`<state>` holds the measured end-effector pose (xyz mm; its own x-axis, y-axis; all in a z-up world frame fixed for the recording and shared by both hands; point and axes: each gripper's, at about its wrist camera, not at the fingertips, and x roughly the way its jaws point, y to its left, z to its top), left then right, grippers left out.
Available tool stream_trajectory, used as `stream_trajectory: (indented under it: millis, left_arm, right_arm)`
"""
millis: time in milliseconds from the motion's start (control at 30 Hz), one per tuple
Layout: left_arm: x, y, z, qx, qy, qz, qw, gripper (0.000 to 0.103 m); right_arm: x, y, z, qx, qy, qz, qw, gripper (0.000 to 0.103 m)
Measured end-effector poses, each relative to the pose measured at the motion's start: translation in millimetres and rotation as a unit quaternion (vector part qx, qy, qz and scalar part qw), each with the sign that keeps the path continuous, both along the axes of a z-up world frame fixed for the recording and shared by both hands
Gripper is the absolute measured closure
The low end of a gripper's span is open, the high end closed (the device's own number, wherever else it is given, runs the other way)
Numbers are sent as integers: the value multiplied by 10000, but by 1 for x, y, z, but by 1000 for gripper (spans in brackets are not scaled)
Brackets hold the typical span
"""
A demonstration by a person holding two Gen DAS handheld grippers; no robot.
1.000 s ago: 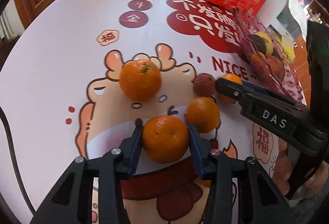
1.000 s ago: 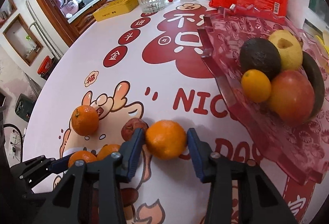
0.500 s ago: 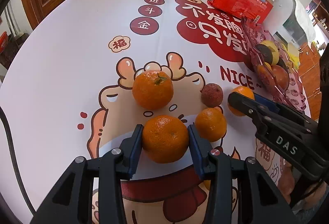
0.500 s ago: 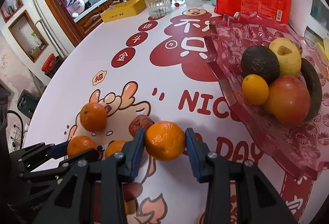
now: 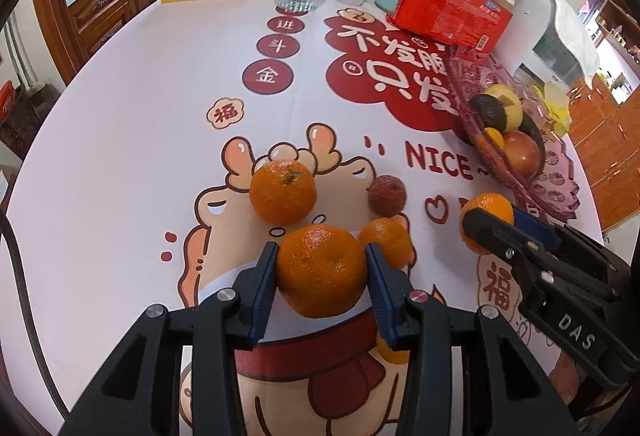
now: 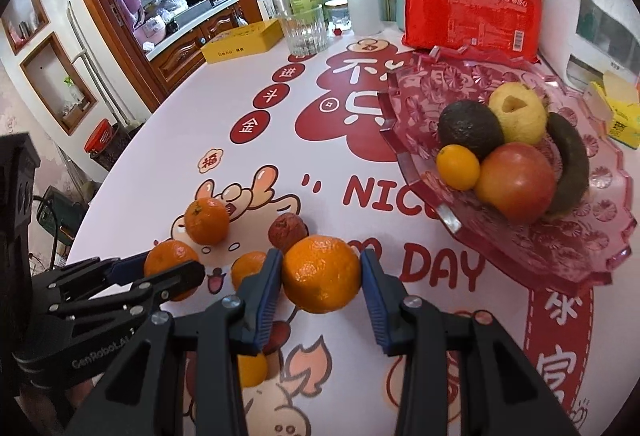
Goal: Organize fruits
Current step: 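Carry both tangerines over the pink bowl with both tools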
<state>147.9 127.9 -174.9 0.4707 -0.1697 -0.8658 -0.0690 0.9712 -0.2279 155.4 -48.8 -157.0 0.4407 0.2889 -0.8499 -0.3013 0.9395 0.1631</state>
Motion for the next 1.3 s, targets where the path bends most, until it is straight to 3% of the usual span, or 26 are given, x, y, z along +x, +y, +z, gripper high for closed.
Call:
stream_trajectory:
  millis: [333,700,1033,1300]
  left_arm:
    - [-13,-20,37,28,-266,-302,9992,62]
    - [-11,-73,95,172,-619,-861,9942,62]
    - [16,-126,146,339,-1019,-1174,9873,62]
    - [48,-165,188,511,-1479,-1279,9794,62]
  right_arm:
    - [-26,-9,35,34,-271,-57,9996,63]
    - [-46,-46,87,-71,-627,-351,9974,63]
    - [-33,-101,136,-230,-934,-625,9934,63]
    - [-4,-138,183,-569,-1533,-693,9841,63]
